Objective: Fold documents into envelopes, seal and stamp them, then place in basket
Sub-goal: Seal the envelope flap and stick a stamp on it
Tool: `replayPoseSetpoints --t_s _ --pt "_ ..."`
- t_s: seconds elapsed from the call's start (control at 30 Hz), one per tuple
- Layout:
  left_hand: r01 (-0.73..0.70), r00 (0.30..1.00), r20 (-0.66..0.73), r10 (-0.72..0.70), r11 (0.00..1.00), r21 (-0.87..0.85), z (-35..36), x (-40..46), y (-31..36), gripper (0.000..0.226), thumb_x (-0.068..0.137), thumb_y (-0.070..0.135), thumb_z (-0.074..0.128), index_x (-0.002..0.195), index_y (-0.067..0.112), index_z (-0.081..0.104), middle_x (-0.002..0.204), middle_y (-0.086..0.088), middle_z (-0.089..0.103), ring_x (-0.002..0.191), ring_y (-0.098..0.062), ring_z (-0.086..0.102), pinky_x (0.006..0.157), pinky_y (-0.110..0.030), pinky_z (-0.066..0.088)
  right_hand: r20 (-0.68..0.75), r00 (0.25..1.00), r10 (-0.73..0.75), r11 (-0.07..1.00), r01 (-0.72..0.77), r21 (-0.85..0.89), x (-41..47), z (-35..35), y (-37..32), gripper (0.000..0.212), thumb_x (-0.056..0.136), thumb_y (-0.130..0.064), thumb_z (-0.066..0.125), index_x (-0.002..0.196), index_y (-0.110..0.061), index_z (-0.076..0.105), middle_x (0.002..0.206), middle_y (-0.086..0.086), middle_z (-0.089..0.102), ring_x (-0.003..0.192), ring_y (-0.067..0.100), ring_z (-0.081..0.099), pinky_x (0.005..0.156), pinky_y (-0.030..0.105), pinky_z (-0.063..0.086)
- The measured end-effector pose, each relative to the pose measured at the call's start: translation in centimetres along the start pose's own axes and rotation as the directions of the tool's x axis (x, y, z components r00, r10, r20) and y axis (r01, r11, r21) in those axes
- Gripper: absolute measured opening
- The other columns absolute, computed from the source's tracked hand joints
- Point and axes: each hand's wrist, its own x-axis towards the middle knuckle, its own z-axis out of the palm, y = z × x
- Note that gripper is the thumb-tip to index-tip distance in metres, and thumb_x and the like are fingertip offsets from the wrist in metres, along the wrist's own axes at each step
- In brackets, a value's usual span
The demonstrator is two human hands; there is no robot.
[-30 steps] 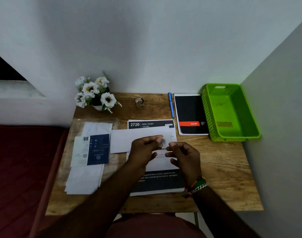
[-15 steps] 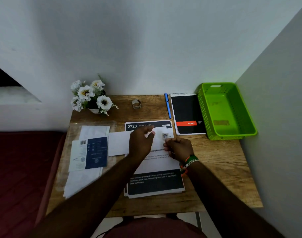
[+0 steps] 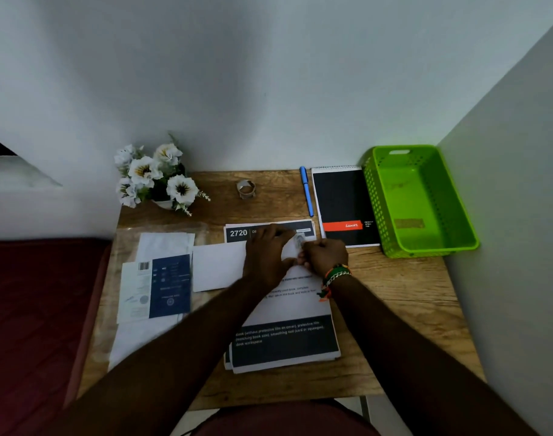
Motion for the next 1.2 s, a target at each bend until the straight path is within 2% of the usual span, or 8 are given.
replayPoseSetpoints --t_s 0.17,0.3,0.43,0.63,0.83,1.03,1.2 --pt "-0.013 1.0 -0.008 0.013 0.999 -0.036 0.1 -0.2 -0.3 0.067 0.085 0.052 0.069 0.145 0.03 0.048 0.144 0.003 0.047 0.135 -0.022 0.035 0.111 -0.044 0.031 -0.019 0.999 0.042 0.999 -0.042 0.006 0.4 0.3 -0.2 0.019 0.084 -0.02 0.077 0.075 -0.004 0.074 0.064 0.005 0.074 0.06 0.018 0.073 0.061 0.027 0.061" --pt "0.005 1.0 0.025 -0.005 1.0 -0.016 0.4 0.0 -0.5 0.067 0.086 0.056 0.065 0.146 0.034 0.045 0.146 0.003 0.044 0.138 -0.023 0.032 0.111 -0.048 0.032 -0.032 0.998 0.055 0.998 -0.054 0.026 0.1 0.4 -0.7 0.016 0.084 -0.014 0.077 0.077 -0.001 0.074 0.063 0.008 0.073 0.053 0.016 0.071 0.051 0.022 0.055" --pt "-0.004 1.0 0.024 0.004 1.0 -0.017 0.5 -0.1 -0.6 0.063 0.087 0.055 0.065 0.144 0.035 0.048 0.146 0.004 0.045 0.139 -0.023 0.032 0.111 -0.048 0.032 -0.063 0.996 0.058 0.998 -0.056 0.035 -0.2 0.6 -1.0 0.017 0.083 -0.017 0.079 0.077 -0.002 0.073 0.061 0.006 0.072 0.049 0.012 0.069 0.046 0.019 0.052" --pt "0.003 0.998 0.069 -0.004 1.0 0.017 0.1 -0.1 -0.4 0.06 0.091 0.056 0.059 0.146 0.037 0.045 0.151 0.003 0.039 0.142 -0.024 0.026 0.114 -0.046 0.026 -0.069 0.997 0.038 0.999 -0.038 0.01 -0.1 0.7 -0.8 0.018 0.083 -0.019 0.077 0.074 -0.004 0.073 0.059 0.004 0.072 0.052 0.014 0.07 0.056 0.025 0.059" --pt "0.003 0.995 0.095 -0.006 1.0 0.031 -0.5 -0.2 0.0 0.058 0.093 0.055 0.056 0.147 0.04 0.042 0.153 0.003 0.036 0.142 -0.023 0.023 0.115 -0.045 0.022 -0.066 0.997 0.045 0.998 -0.042 0.048 -0.7 0.4 -1.3 0.016 0.083 -0.013 0.076 0.075 0.0 0.071 0.055 0.003 0.068 0.04 0.008 0.063 0.041 0.015 0.046" --pt "0.006 0.994 0.112 -0.01 0.999 0.04 -0.4 0.0 -0.1 0.059 0.093 0.055 0.056 0.148 0.04 0.041 0.152 0.002 0.035 0.142 -0.024 0.022 0.115 -0.047 0.022 -0.051 0.997 0.063 0.996 -0.059 0.073 -0.7 0.5 -1.4 0.016 0.082 -0.013 0.079 0.077 -0.001 0.071 0.061 0.007 0.072 0.05 0.015 0.07 0.046 0.02 0.053" --pt "0.006 0.994 0.112 -0.012 0.998 0.055 -0.2 -0.1 -0.2 0.059 0.093 0.056 0.055 0.148 0.041 0.039 0.152 0.001 0.035 0.142 -0.025 0.022 0.114 -0.046 0.022 -0.04 0.999 0.03 0.999 -0.029 0.043 -0.4 0.4 -1.1 0.016 0.085 -0.014 0.076 0.075 -0.002 0.071 0.061 0.005 0.072 0.048 0.012 0.068 0.047 0.019 0.051"
